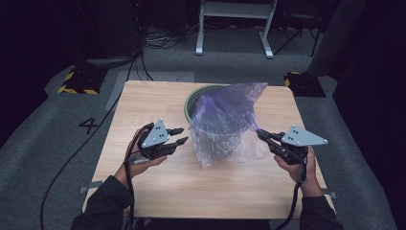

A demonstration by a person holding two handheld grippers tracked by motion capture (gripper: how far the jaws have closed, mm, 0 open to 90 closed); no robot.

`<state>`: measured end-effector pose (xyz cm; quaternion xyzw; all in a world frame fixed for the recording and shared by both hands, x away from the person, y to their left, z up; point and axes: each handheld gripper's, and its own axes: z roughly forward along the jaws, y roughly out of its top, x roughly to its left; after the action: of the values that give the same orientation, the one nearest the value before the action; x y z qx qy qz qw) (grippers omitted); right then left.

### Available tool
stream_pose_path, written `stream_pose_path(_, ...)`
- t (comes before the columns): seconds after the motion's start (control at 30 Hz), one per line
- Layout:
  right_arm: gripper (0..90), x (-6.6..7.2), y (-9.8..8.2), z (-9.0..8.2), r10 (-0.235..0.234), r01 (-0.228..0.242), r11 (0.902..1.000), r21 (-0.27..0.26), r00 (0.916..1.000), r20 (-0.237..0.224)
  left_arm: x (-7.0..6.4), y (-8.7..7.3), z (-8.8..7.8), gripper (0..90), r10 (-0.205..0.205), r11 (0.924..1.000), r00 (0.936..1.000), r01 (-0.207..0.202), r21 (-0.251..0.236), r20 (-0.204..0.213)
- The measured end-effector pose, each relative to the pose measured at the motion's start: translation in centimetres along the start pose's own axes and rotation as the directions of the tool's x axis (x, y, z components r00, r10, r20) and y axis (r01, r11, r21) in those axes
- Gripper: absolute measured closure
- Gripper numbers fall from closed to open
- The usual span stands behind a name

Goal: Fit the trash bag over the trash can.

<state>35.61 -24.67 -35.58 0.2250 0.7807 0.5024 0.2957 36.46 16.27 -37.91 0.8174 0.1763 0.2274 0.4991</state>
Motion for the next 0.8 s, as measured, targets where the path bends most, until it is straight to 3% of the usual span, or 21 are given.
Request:
stream_pose_path(0.13, 89.6, 0.1, 0.1, 0.0, -0.003, 0.003, 0.9999, -0.013, 1.0000, 0.004, -0.5, -0.4, -1.2, 28.6, -0.058, 0.9981, 0.9982, 0.058, -0.021, 0.016)
stream_pose_path(0.27, 89.3, 0.4, 0.4, 0.0, -0.011, 0.011, 0.9997, -0.020, 0.9999, 0.007, -1.8, -0.1, -2.2, 16.2, -0.080, 0.9939, 0.9957, 0.083, -0.072, 0.046)
stream_pose_path(0.4, 87.0, 0.5, 0.5, 0.1, -0.013, 0.013, 0.9997, -0.022, 0.9998, 0.015, -3.4, 1.2, -2.6, 15.2, -0.069, 0.9900, 0.9952, 0.077, -0.118, 0.069)
stream_pose_path(0.5, 86.0, 0.6, 0.6, 0.2, -0.017, 0.017, 0.9997, -0.016, 0.9997, 0.017, -4.8, 2.8, -2.7, 14.8, -0.018, 0.9900, 0.9958, 0.030, -0.138, 0.090)
stream_pose_path(0.6, 85.8, 0.6, 0.7, 0.2, -0.020, 0.020, 0.9996, -0.021, 0.9997, 0.017, -5.8, 4.5, -2.3, 14.9, 0.025, 0.9880, 0.9916, -0.005, -0.154, 0.127)
stream_pose_path(0.73, 85.7, 0.8, 0.9, 0.2, -0.024, 0.024, 0.9994, -0.023, 0.9996, 0.017, -6.6, 6.2, -1.1, 15.0, 0.051, 0.9889, 0.9887, -0.030, -0.146, 0.141)
stream_pose_path(0.8, 85.8, 0.9, 1.0, 0.3, -0.025, 0.025, 0.9994, -0.025, 0.9996, 0.017, -7.0, 6.9, -0.5, 15.1, 0.067, 0.9907, 0.9906, -0.052, -0.126, 0.119)
